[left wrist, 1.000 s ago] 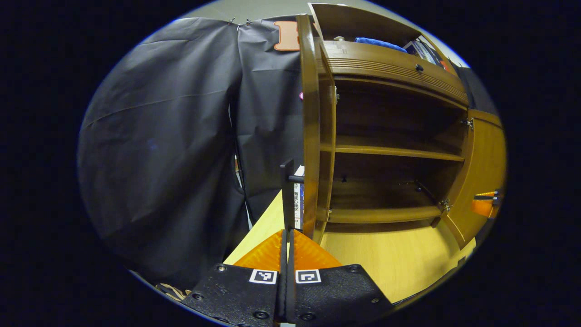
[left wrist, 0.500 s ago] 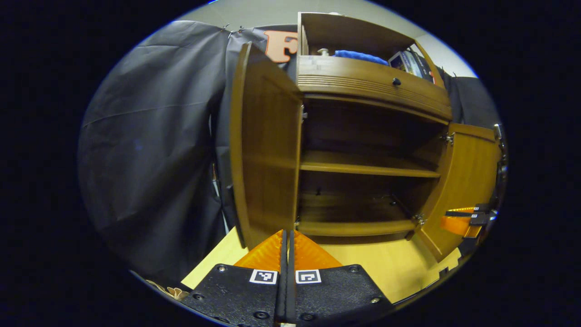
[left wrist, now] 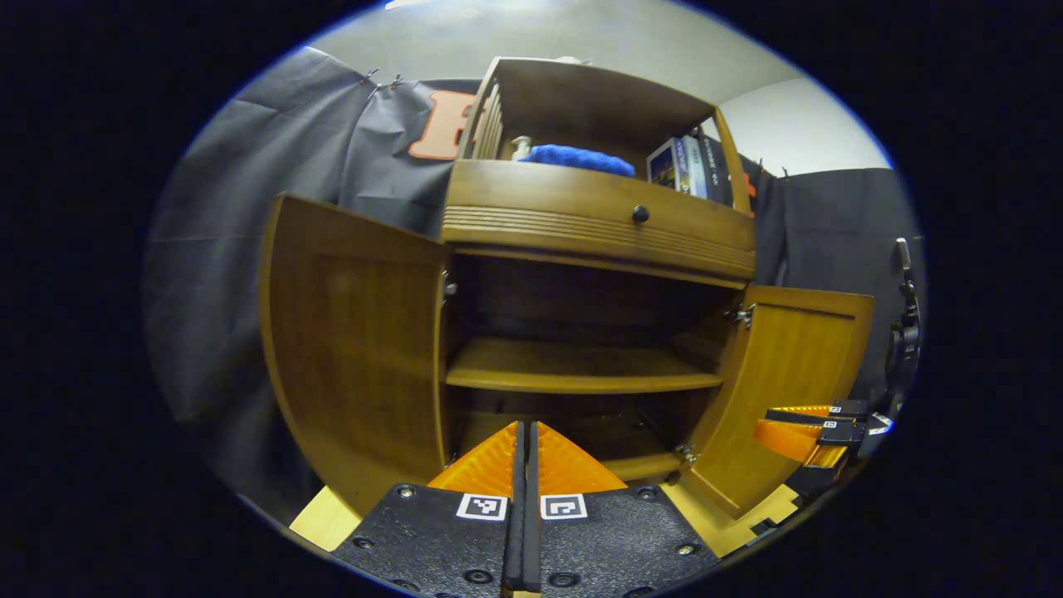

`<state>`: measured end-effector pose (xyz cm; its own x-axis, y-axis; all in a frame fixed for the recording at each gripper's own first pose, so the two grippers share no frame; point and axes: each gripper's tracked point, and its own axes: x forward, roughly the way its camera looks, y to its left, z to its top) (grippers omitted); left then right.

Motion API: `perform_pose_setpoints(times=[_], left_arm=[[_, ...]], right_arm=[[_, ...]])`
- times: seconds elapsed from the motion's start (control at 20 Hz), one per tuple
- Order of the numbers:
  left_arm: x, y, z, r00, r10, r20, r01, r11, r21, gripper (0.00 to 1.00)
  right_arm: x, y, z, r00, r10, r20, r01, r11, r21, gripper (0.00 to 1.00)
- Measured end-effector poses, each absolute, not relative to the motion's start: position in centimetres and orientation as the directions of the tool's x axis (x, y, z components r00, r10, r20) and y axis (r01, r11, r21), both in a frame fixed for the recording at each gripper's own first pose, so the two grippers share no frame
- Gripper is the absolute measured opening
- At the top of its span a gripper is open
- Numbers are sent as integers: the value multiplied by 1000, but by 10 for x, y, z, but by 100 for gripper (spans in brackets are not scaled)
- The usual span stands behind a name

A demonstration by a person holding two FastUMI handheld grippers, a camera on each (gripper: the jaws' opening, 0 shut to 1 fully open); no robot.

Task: Open the right door of the double-door shoe cabinet with the right hand, and open the left door with the left hand.

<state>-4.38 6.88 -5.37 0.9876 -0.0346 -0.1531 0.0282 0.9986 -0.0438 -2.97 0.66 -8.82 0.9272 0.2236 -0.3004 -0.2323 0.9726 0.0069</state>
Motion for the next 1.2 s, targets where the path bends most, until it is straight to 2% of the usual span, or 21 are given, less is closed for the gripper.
perform_pose_setpoints(times=[0.5, 0.75, 1.0, 1.05, 1.1, 1.2], left_arm=[[-24, 0, 12, 981, -195, 3, 195, 979, -64, 0], [-20, -9, 37, 981, -186, 56, 186, 982, -6, 1], [-23, -10, 49, 983, -160, 92, 157, 987, 37, 1], [-22, -14, 48, 981, -170, 89, 168, 985, 35, 4], [-22, -18, 44, 980, -181, 81, 179, 983, 32, 10], [-22, -18, 40, 980, -181, 79, 179, 983, 26, 44]], right_arm=[[-35, -21, 8, 983, 151, -108, -151, 988, 3, 24], [-34, -37, 36, 994, 97, -46, -96, 995, 23, 24], [-34, -36, 37, 995, 93, -37, -93, 996, 16, 23], [-33, -35, 39, 995, 96, -31, -95, 995, 16, 25], [-33, -34, 40, 995, 98, -26, -98, 995, 14, 39], [-32, -32, 36, 995, 96, -30, -96, 995, -1, 68]])
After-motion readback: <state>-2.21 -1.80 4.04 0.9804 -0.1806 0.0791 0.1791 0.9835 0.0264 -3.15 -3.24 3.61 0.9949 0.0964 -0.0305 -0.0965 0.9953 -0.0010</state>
